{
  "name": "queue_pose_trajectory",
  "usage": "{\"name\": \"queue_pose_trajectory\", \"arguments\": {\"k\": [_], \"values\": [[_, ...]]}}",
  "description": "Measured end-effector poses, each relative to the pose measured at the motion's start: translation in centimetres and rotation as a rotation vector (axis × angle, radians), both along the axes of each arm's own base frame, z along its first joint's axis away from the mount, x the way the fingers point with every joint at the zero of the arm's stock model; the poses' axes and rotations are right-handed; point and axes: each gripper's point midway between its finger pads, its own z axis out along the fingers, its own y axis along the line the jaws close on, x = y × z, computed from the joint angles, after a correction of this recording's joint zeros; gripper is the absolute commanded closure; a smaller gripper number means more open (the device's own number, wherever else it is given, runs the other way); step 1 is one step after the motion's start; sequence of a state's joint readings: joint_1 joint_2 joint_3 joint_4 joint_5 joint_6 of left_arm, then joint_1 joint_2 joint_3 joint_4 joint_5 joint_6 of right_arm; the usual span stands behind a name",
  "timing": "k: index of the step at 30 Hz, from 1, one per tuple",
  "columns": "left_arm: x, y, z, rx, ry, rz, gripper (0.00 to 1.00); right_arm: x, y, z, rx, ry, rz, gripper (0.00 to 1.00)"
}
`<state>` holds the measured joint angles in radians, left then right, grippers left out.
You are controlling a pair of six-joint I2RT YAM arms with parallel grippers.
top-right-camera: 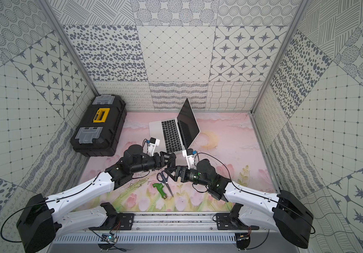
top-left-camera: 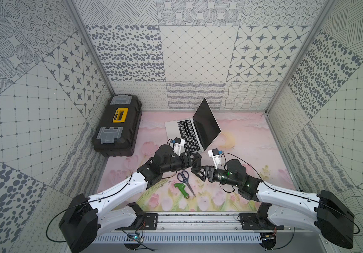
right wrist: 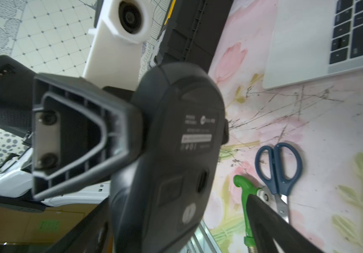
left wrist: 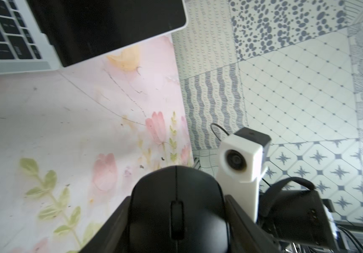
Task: Insert the wireless mouse receiver into the laptop
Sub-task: Pick up the mouse from the center of the board.
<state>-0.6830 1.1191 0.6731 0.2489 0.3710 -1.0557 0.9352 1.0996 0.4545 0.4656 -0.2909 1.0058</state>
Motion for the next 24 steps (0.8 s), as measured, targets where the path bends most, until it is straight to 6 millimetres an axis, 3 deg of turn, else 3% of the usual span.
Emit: {"name": "queue_pose_trajectory", "arguments": {"k": [3, 9, 15, 18, 21, 24], "values": [[-1.2, -0.9, 1.6, -0.068, -0.009, -0.043, 0.62, -0.3, 0.4, 1.5, 0.065, -0.001, 0.022, 0.19], [-2.1, -1.2, 2.6, -0.128, -0.003, -0.065, 0.62, -0.6, 0.6, 3.5, 0.140, -0.021, 0.044, 0.33], [-2.1, -1.0, 2.4, -0.143, -0.001, -0.054, 0.62, -0.8, 0.6, 3.5, 0.142, -0.003, 0.050, 0.65], [-2.2, -0.9, 2.3, -0.149, 0.005, -0.051, 0.49, -0.9, 0.6, 3.3, 0.137, 0.003, 0.057, 0.71], [-2.2, -0.8, 2.0, -0.149, 0.009, -0.045, 0.18, -1.0, 0.6, 3.0, 0.127, 0.003, 0.062, 0.74], [-2.4, -0.8, 2.0, -0.153, 0.025, -0.045, 0.02, -1.3, 0.5, 1.8, 0.090, -0.007, 0.072, 0.75]]}}
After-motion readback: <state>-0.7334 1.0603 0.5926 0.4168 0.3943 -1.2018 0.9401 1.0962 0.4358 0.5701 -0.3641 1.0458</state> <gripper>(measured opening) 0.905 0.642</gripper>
